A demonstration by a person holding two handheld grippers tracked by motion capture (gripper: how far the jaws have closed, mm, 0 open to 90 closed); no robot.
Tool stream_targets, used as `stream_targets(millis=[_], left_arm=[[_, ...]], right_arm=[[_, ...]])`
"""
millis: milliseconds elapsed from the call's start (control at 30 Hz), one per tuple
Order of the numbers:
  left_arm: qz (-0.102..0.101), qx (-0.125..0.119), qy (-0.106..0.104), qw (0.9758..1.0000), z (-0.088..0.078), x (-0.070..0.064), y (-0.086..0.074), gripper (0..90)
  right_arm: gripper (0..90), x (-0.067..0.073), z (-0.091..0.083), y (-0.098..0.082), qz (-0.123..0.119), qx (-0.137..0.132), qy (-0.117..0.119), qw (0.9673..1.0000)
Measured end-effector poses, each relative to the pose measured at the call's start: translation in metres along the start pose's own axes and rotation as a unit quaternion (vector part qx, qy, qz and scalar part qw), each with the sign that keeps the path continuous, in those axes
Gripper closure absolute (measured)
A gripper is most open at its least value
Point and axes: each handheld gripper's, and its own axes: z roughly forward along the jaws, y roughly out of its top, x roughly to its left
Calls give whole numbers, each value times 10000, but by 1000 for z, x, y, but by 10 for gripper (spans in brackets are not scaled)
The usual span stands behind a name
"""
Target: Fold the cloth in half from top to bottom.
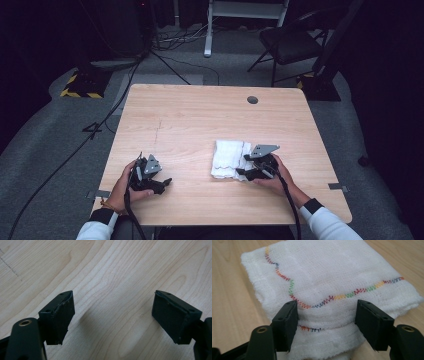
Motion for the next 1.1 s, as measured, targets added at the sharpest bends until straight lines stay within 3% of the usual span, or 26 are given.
stream_targets(millis=[167,333,633,867,1100], left_arm=[[-21,-12,-40,10000,1,0,0,185],[-2,-10,27,10000,0,0,1,184],[-42,-293,241,9993,-13,-5,5,192],[-40,-282,257,9993,-20,-13,4,194],[-282,-226,116,9993,-20,-8,-4,197]], right_arm=[[333,-11,5,6,12,31,-86,10000],[333,-10,1,9,-115,77,-133,9998],[335,-11,-45,11,-286,-228,-334,9988],[329,-15,-89,-13,-326,-167,-688,9970],[316,-21,-115,-56,-116,42,-925,9956]])
